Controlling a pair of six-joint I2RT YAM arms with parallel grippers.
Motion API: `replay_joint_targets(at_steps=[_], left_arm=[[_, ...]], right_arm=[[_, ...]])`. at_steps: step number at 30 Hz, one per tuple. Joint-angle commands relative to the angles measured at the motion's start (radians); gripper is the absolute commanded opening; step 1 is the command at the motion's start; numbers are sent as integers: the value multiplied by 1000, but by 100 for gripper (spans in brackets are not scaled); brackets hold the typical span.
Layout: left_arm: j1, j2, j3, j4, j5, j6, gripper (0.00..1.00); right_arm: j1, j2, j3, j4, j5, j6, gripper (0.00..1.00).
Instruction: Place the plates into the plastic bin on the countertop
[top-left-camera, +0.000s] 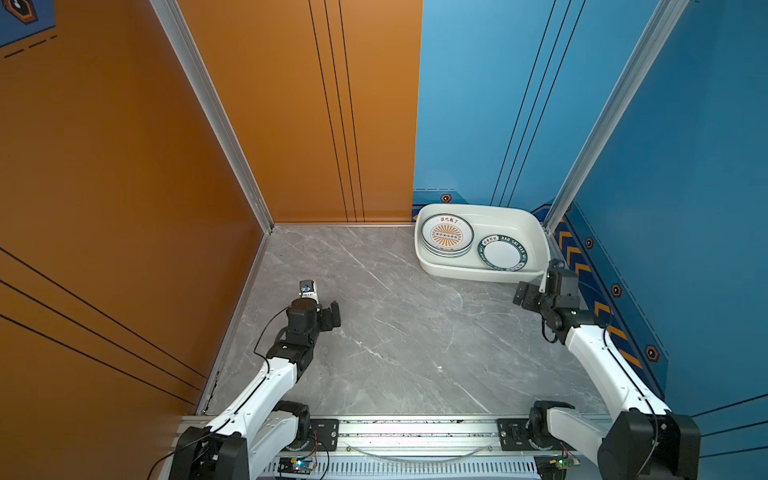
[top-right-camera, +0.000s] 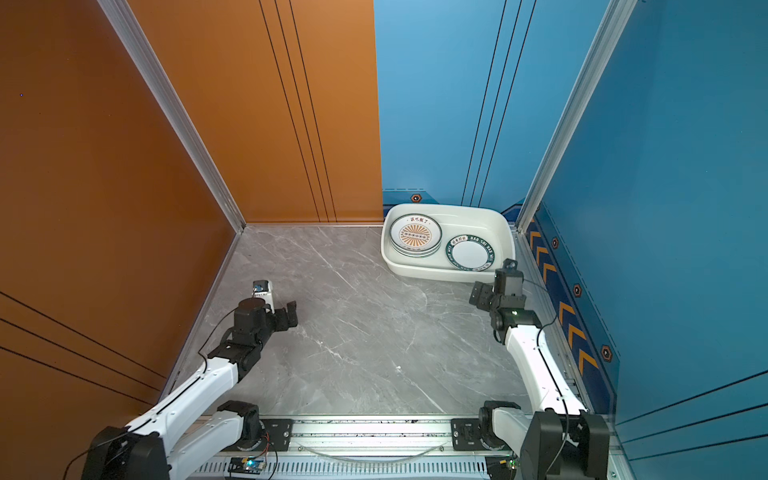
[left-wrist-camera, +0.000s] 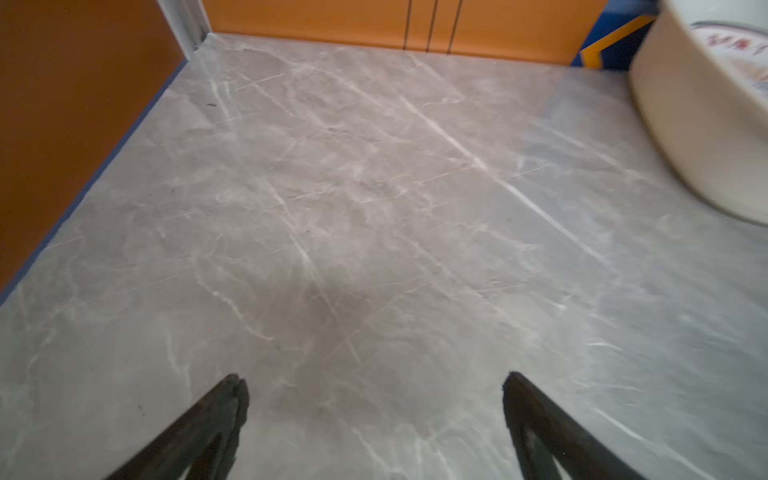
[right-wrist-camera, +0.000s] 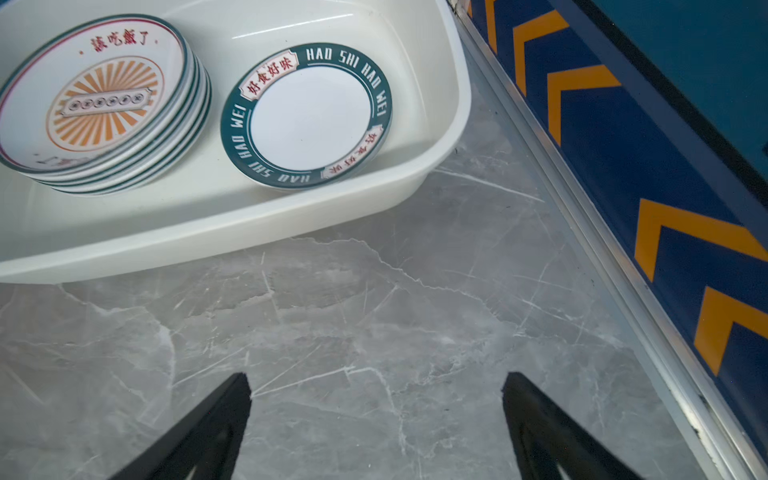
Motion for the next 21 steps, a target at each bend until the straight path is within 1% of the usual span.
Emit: replay_joint_targets(at_steps=[1, 2, 5, 7, 9, 10, 11, 13, 14, 15, 17, 18, 20, 21], left_arm=[[55, 77, -55, 364, -59, 53, 98], [57, 126, -78, 462, -70, 58, 98], [58, 277, -92, 656, -73, 119, 98], [53, 313, -80, 691, -28, 167, 98], [59, 354, -83, 741, -31, 168, 98], [67, 389, -99, 798, -36, 159, 98], [73, 434, -125, 889, -45, 150, 98], [87, 544, -163, 1066, -54, 129, 98], [92, 615, -172, 1186, -57, 132, 98], [100, 608, -165, 1177, -40, 131, 98], [117, 515, -116, 941, -14, 105, 98], [119, 515, -92, 893, -14, 104, 98], [127, 556, -61, 906, 44, 120, 98], [128, 553, -52, 885, 66, 124, 98]], right_arm=[[-35, -50, -124, 316, 32, -12, 97], [-41, -53, -179, 413, 25, 3, 97], [-53, -3, -314, 703, 19, 17, 95], [-58, 77, -370, 864, 15, 30, 95], [-60, 175, -401, 1021, 8, 44, 94], [-67, 211, -406, 1083, -13, 68, 93], [-66, 236, -400, 1109, -42, 45, 93], [-41, 289, -381, 1138, 0, 17, 93], [-34, 310, -370, 1136, -3, 8, 93], [-23, 317, -360, 1121, 4, -5, 95], [20, 331, -359, 1134, 46, -40, 96], [33, 341, -355, 1138, 58, -53, 96], [62, 373, -338, 1132, 78, -79, 96], [74, 402, -330, 1143, 89, -86, 96]])
